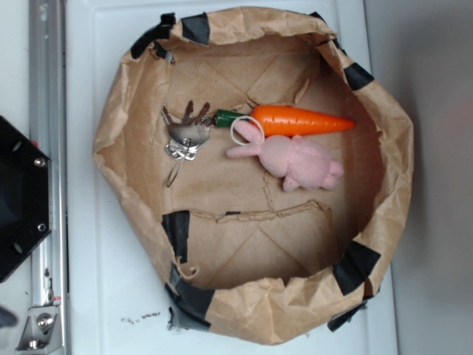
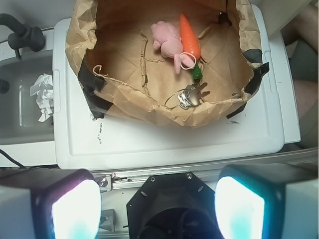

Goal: Grab the silver keys.

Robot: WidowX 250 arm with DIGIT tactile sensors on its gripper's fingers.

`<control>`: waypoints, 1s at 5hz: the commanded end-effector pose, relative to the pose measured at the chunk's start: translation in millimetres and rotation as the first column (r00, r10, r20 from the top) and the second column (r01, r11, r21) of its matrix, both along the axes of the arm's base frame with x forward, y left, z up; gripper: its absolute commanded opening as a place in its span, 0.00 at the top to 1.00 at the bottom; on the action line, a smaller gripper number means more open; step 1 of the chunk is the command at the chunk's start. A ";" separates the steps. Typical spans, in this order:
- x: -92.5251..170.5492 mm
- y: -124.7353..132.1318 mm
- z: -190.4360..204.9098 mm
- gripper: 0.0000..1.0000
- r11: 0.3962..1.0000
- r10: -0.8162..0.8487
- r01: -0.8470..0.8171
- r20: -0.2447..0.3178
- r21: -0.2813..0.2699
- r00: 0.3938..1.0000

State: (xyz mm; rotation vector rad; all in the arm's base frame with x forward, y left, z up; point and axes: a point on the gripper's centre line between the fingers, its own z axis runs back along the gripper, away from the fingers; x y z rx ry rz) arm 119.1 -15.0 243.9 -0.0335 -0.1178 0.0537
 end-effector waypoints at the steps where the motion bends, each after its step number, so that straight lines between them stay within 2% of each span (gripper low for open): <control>1: 0.0 0.0 0.0 0.00 1.000 0.000 0.000 0.000 0.000 1.000; 2: 32.0 -3.6 -2.1 0.00 0.976 0.219 -0.219 -0.007 -0.005 0.976; 3: 51.1 -4.4 -13.7 0.00 0.948 0.318 -0.318 0.006 0.033 0.948; 4: 62.0 -1.8 -31.5 0.00 0.917 0.393 -0.396 0.064 0.053 0.917; 5: 88.9 8.2 -54.9 0.00 0.871 0.481 -0.487 0.093 0.060 0.872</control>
